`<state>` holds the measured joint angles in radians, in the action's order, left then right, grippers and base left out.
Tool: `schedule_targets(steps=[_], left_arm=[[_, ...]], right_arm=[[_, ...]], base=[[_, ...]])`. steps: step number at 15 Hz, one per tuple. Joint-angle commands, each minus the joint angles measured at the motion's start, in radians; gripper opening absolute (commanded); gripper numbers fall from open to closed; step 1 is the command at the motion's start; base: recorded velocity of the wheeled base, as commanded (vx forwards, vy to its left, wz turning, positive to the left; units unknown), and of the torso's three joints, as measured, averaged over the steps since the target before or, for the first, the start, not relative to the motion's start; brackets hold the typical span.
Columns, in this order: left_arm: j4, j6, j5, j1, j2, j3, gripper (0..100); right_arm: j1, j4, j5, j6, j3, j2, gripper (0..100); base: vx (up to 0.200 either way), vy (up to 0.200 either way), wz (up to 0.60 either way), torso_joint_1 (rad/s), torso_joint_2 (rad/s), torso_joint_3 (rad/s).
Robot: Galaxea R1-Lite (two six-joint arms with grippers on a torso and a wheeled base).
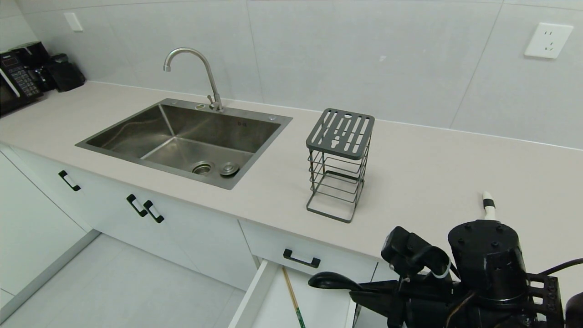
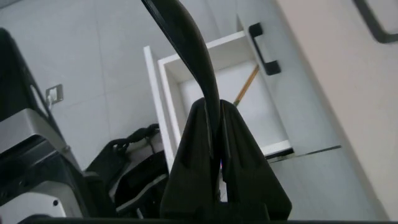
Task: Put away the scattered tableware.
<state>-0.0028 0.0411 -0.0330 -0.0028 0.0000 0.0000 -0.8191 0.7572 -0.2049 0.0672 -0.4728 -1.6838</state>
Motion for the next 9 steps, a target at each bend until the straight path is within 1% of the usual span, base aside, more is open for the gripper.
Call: schedule_targets(steps=[1,2,4,6,9], left_arm=[[0.000,0.000,0.001,0.000,0.000,0.000,100],[0.000,0.000,0.001,0.000,0.000,0.000,100],[0.000,0.000,-0.001,0.000,0.000,0.000,100],[0.000,0.000,-0.001,0.000,0.000,0.000,100],[0.000,0.000,0.001,0.000,0.000,0.000,100]], right_arm=[[-0.034,-0.001,-0.001,0.003,-0.010,0.007,0],[-0.057,-0.006,-0.001,0.029,-0.020,0.010,0],[-0.071,-0.012,0.002,0.095,-0.043,0.015,0],[-0.092,-0.010,0.009,0.098,-0.052,0.013,0],[-0.115,-0.010,0.045,0.092,-0.075,0.013,0]], base=[[0.000,0.000,0.00,0.000,0.00,0.000],[0.000,0.000,0.00,0.000,0.00,0.000],[0.000,0.000,0.00,0.000,0.00,0.000],[0.000,0.000,0.00,0.000,0.00,0.000],[0.000,0.000,0.00,0.000,0.00,0.000]])
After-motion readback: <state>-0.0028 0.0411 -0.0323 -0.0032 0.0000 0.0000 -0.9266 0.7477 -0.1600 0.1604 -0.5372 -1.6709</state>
